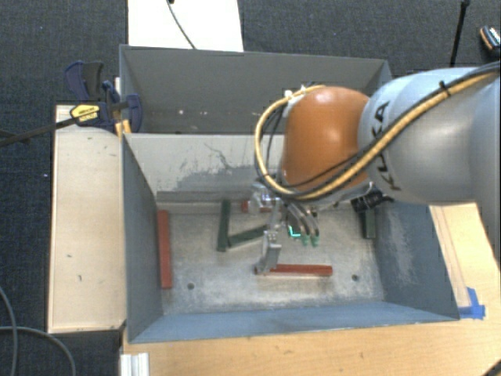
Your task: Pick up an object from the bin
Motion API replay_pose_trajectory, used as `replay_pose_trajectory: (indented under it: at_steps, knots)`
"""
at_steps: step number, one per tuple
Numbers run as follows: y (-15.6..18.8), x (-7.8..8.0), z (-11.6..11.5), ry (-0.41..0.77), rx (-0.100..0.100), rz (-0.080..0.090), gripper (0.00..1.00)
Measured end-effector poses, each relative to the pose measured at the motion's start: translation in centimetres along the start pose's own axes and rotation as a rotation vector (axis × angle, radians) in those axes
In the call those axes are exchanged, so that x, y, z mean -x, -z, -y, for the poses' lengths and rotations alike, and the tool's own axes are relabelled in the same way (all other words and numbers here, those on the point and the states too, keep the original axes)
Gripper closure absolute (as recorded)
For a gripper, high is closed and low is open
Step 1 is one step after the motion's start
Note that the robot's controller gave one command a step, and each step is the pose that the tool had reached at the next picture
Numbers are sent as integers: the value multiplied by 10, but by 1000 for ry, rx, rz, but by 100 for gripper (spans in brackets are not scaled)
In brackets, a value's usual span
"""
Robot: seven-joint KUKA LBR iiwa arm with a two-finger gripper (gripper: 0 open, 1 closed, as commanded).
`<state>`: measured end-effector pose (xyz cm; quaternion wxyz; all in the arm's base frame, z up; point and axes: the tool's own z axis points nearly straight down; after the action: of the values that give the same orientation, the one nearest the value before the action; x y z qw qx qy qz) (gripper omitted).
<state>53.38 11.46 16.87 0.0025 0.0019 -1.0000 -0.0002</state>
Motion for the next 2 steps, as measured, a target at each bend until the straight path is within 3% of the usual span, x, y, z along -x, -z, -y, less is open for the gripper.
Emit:
replay_pose_trajectory:
  at_steps: [1, 2]
  knots:
    - [-99, 46, 21, 127, 1, 7, 0]
    - [-67, 49, 13, 326, 0, 12, 0]
